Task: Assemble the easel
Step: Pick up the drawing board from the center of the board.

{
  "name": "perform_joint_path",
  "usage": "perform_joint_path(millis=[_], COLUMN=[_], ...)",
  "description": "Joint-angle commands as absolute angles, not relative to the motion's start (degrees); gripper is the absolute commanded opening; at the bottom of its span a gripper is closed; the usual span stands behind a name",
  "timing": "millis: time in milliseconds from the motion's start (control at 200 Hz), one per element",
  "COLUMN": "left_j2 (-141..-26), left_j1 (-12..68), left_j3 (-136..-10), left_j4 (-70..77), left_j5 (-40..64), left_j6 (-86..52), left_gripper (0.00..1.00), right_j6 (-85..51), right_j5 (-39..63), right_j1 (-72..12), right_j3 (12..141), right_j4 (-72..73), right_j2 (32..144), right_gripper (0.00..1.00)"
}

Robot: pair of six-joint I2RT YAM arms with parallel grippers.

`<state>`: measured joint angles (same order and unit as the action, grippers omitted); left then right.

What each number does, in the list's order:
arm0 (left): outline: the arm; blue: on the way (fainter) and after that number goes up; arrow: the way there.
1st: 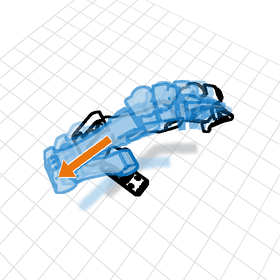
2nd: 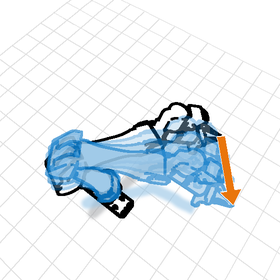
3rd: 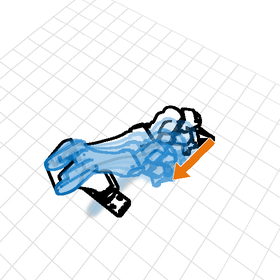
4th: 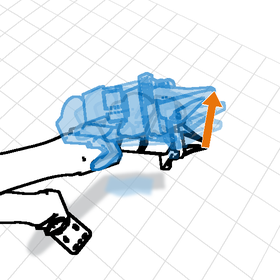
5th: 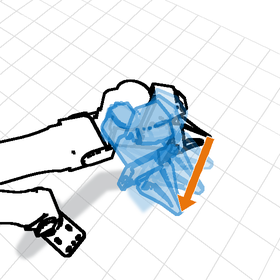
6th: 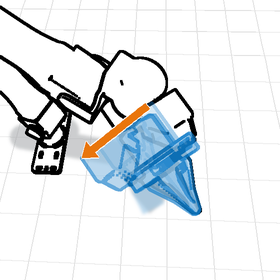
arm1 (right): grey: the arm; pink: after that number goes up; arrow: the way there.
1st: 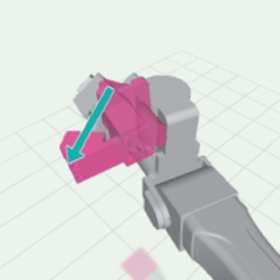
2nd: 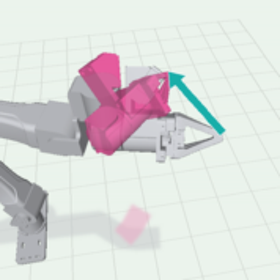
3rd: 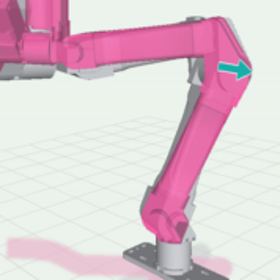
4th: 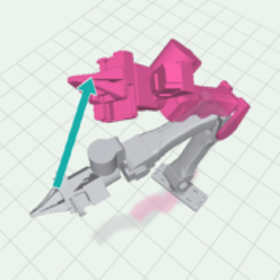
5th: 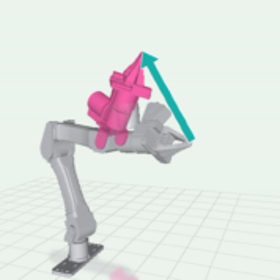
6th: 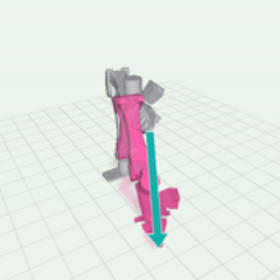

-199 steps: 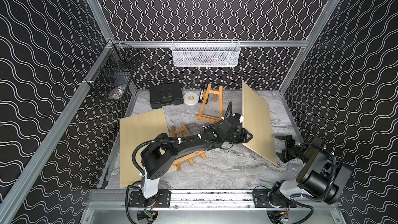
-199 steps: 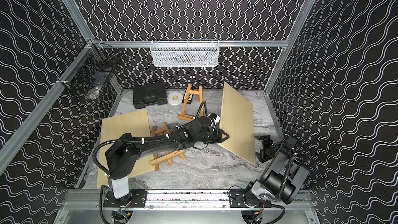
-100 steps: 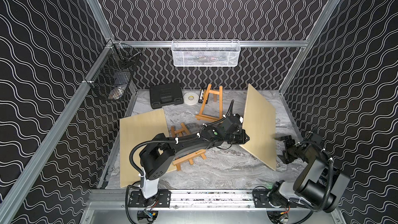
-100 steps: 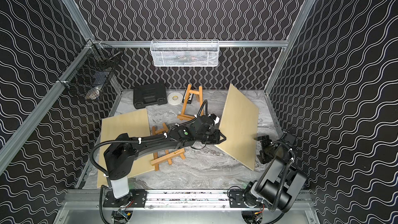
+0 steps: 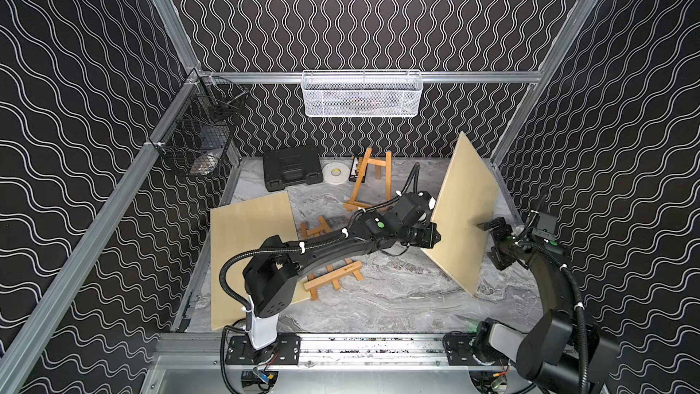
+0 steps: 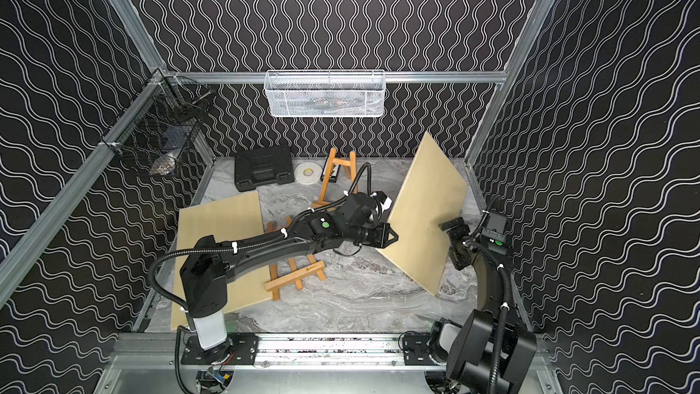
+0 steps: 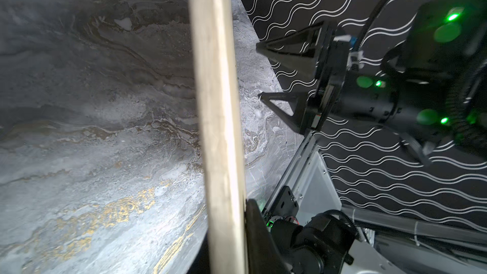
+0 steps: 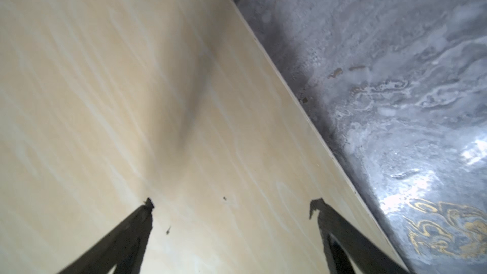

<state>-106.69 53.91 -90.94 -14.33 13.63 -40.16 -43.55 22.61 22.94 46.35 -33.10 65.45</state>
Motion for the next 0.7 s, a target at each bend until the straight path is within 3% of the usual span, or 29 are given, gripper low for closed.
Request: perform_joint_path(millis=[0,696], left_j2=[-105.92,-105.81], left_j1=[53.66,53.44], left_j3=[-94.31,-108.42], left_j4=[-11.45,-30.43], left_j5=[10.57,5.25], left_j6=[-27.84,-7.42], left_gripper=[0.00,0.00], right_j6=[-43.94,-40.42], right_j5=[18.99,19.05], right_j1=[20.69,13.26], right_j3=[50.08,71.76], right_j4=[-37.88,-53.76], right_j2=[64.15,60.87], right_gripper=[1.00,1.00])
